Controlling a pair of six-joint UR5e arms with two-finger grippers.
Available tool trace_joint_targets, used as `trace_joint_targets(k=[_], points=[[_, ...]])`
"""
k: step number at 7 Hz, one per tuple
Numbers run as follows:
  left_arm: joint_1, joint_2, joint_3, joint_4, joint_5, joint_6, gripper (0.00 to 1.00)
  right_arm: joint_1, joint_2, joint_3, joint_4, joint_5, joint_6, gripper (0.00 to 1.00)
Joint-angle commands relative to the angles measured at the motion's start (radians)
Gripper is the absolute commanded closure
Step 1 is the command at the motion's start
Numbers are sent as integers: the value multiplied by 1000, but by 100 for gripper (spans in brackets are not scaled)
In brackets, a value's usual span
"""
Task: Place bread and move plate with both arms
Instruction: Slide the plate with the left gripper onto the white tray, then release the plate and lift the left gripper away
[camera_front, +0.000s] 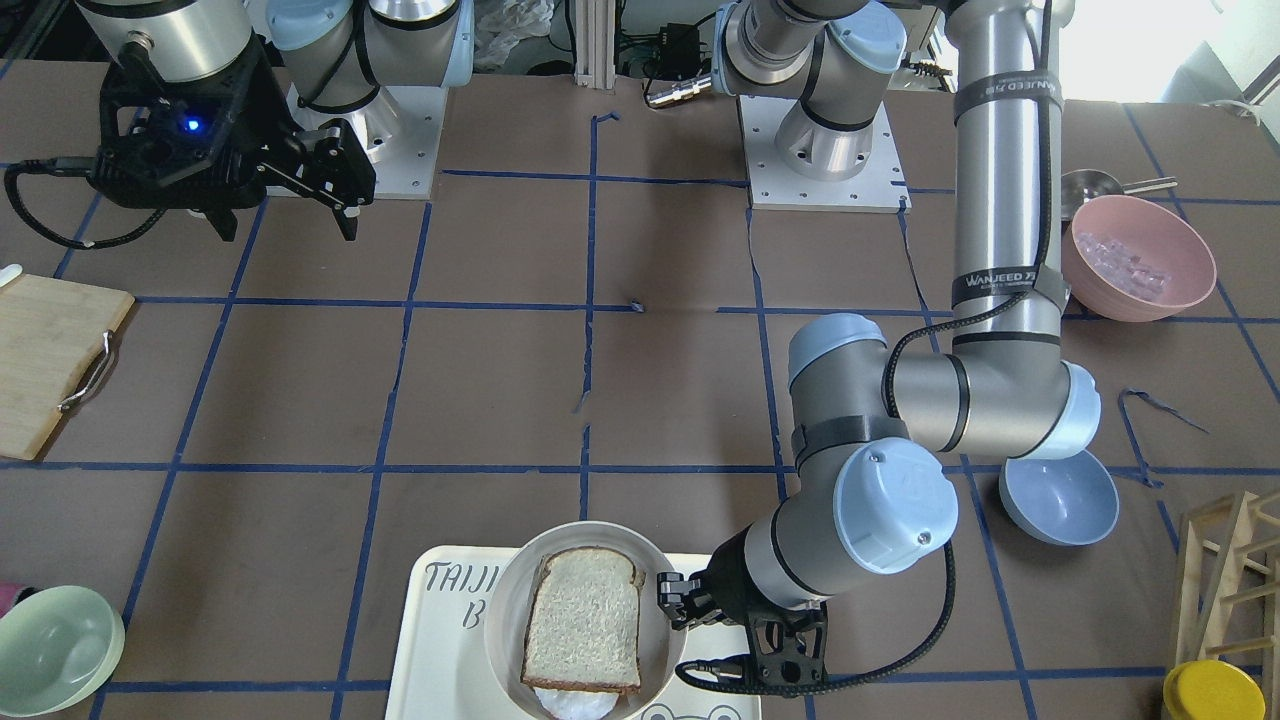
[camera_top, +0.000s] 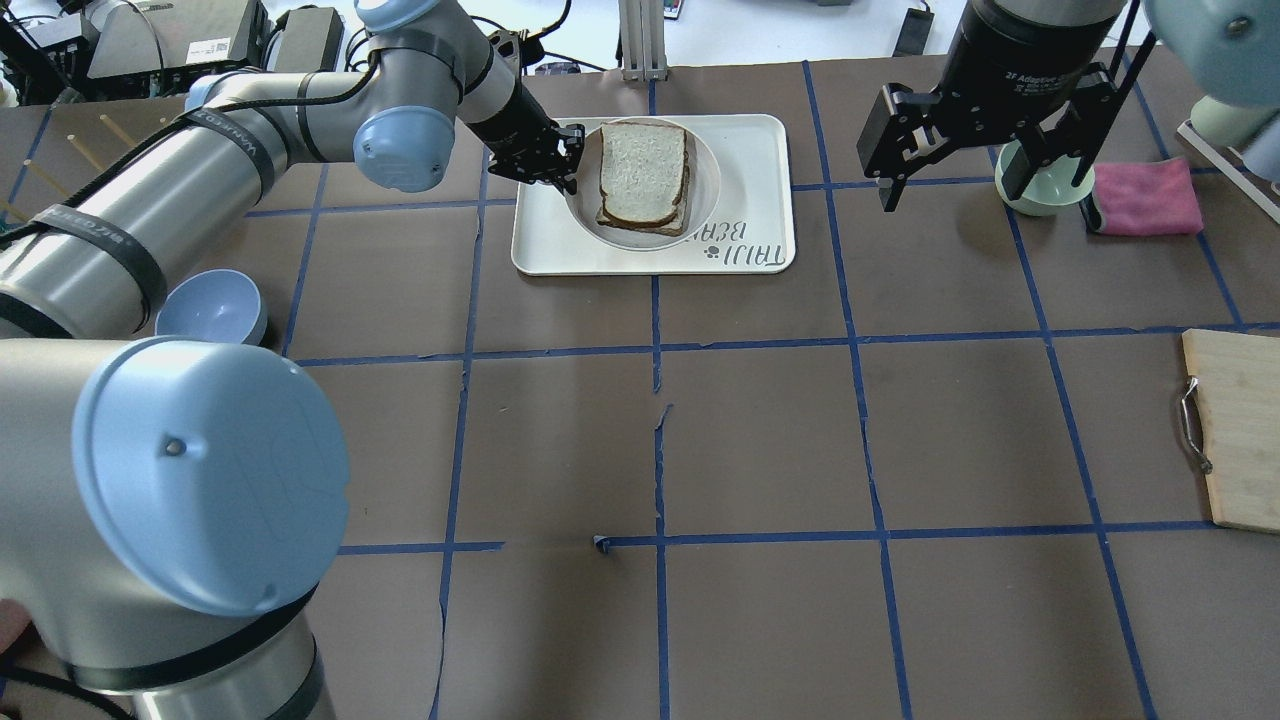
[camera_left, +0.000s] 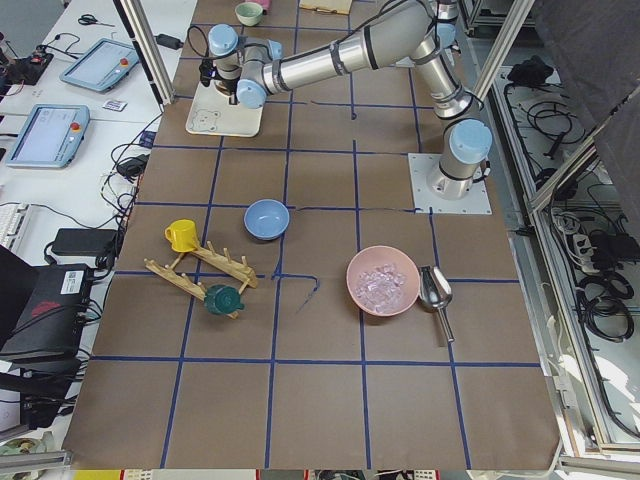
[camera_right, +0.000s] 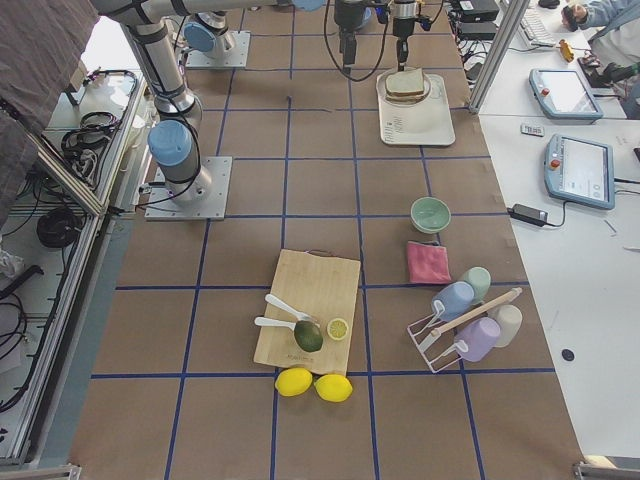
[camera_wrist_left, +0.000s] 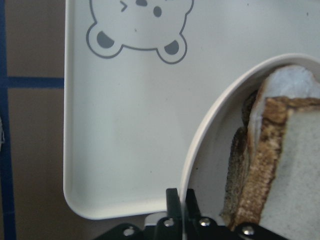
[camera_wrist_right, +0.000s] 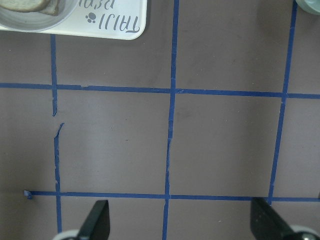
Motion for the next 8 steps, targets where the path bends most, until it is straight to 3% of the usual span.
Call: trace_joint_targets(k=[1, 3, 4, 5, 6, 8], points=[[0, -66, 41, 10, -36, 54, 100, -1, 0, 0, 0, -2, -2, 0], [-3, -87, 41, 25, -98, 55, 100, -1, 0, 0, 0, 0, -2, 0], [-3, -92, 39, 57, -100, 57, 86, 1, 0, 0, 2, 0, -2, 0], [-6, -92, 38, 59, -100, 55, 9, 3, -1, 0, 2, 1, -1, 0], [-7, -88, 38, 58, -94, 55, 0, 3, -1, 0, 2, 0, -1, 0], [-4, -31, 36, -5, -76, 54, 0, 3, -1, 0, 2, 7, -1, 0]])
